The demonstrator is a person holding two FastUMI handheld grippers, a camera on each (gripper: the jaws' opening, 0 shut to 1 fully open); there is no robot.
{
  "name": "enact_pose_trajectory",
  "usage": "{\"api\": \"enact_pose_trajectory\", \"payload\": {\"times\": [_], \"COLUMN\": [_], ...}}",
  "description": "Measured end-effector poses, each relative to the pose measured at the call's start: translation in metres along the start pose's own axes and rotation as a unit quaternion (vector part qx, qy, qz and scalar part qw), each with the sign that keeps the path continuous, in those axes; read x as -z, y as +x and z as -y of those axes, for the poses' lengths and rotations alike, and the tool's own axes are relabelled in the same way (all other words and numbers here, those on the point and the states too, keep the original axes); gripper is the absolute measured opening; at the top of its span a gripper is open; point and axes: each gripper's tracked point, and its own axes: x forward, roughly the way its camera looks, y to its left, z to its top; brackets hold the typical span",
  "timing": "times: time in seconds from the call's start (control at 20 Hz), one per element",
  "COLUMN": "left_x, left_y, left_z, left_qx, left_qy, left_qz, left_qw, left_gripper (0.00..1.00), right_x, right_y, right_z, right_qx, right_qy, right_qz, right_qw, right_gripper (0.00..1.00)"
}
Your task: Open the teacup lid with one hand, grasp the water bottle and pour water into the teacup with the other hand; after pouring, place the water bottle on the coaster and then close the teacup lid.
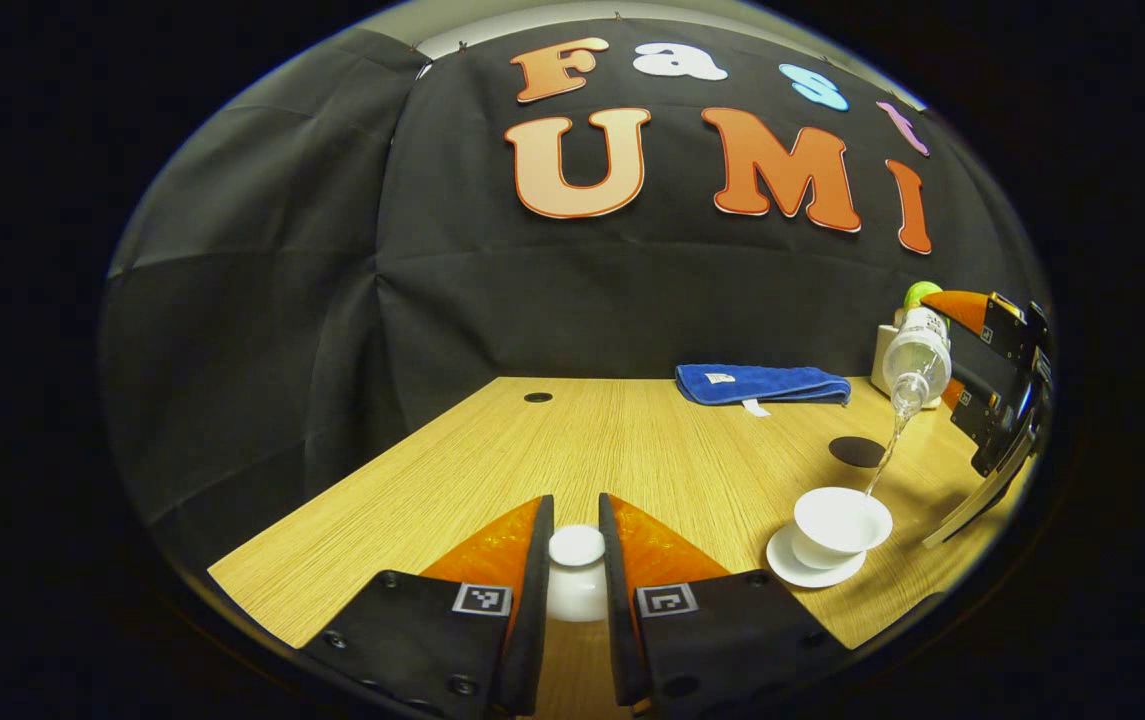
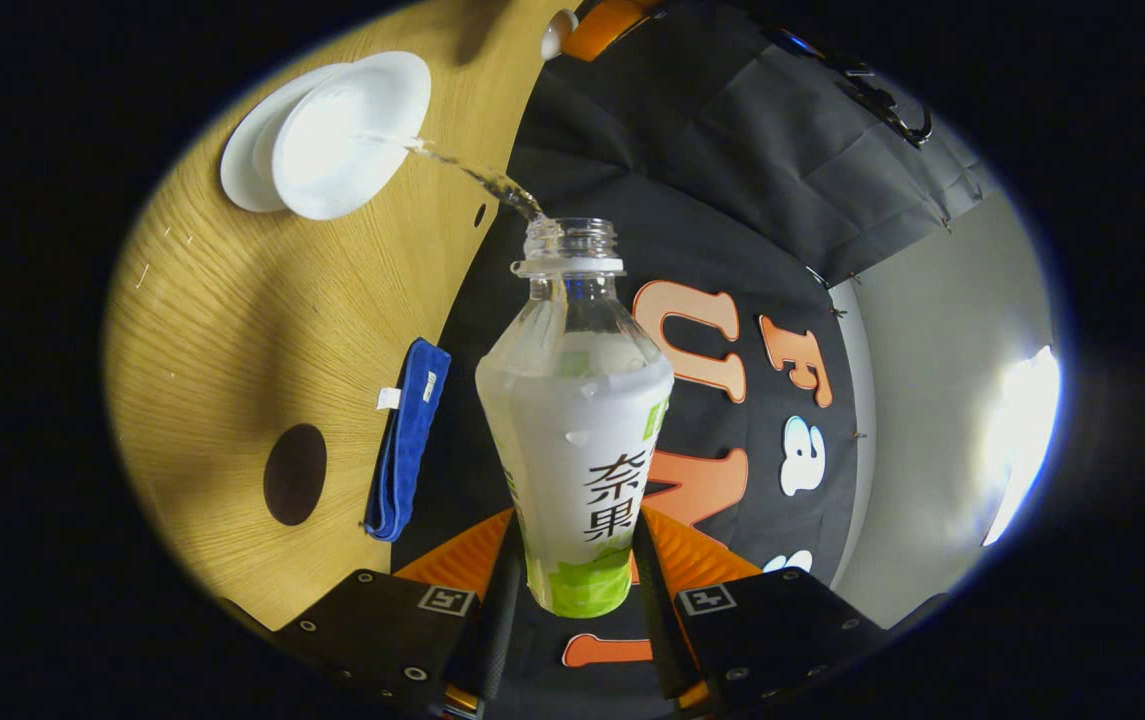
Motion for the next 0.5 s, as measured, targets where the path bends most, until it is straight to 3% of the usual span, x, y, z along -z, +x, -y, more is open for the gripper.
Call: {"api": "enact_pose_trajectory", "payload": {"times": [0.2, 0.45, 0.5], "left_x": [0.004, 0.000, 0.000], "left_y": [0.001, 0.000, -0.001], "left_z": [0.000, -0.003, -0.002], "left_qx": [0.000, -0.001, 0.001], "left_qy": [-0.001, -0.001, -0.001], "left_qz": [-0.006, -0.001, -0.001], "left_qw": [1.000, 1.000, 1.000], "left_gripper": [0.31, 0.31, 0.31], "right_x": [-0.003, -0.005, -0.006], "right_y": [0.013, 0.018, 0.020], "right_z": [0.034, 0.043, 0.043], "right_qx": [0.046, 0.061, 0.061], "right_qy": [-0.041, -0.055, -0.060], "right_qz": [0.027, 0.044, 0.047], "right_qw": [0.998, 0.996, 0.995], "right_gripper": [0.59, 0.56, 0.59]}}
